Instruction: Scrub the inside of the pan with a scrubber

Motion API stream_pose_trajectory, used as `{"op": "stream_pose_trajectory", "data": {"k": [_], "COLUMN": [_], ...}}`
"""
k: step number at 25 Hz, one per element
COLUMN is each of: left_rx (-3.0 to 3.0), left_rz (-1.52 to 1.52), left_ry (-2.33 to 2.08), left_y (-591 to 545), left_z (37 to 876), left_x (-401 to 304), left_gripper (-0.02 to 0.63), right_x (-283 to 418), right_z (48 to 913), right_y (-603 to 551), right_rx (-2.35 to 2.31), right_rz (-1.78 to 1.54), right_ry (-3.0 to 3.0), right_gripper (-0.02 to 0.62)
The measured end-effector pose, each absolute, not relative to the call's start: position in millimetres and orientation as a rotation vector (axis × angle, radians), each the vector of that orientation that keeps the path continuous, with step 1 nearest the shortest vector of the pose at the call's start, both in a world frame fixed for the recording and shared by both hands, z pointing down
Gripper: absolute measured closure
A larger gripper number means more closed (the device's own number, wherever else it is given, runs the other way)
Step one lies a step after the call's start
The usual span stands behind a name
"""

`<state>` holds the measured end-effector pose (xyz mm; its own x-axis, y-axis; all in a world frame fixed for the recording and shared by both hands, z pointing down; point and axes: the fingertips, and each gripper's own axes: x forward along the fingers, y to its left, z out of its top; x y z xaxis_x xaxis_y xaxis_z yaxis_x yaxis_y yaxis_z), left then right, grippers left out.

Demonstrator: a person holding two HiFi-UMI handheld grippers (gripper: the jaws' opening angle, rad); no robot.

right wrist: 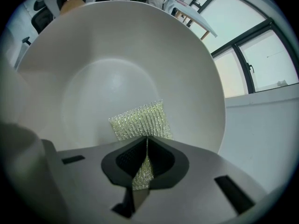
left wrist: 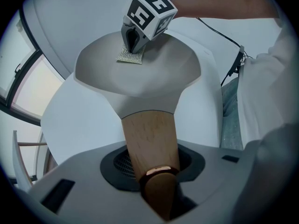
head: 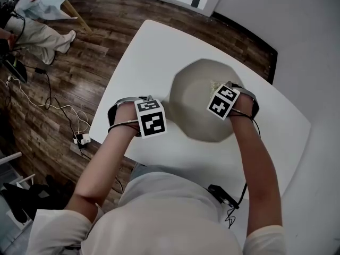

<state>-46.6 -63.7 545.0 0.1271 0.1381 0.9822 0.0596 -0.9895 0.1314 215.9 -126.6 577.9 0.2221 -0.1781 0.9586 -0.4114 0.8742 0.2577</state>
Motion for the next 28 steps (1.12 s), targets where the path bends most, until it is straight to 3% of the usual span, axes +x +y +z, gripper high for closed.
{"op": "stream_pose_trajectory", "data": {"k": [28], "left_rx": [2.317], "left_rz": [2.048], "left_ry": [0.219], "left_y": [-66.1], "left_z": [544.6], "left_x": [-49.8], "left_gripper": [0.454], "right_x": [152.8], "right_z": [566.2], "right_y": [-177.8], "right_rx": [0.703], "right_rz": [0.191], "right_ry": [-1.655], "right_gripper": [0.572]}}
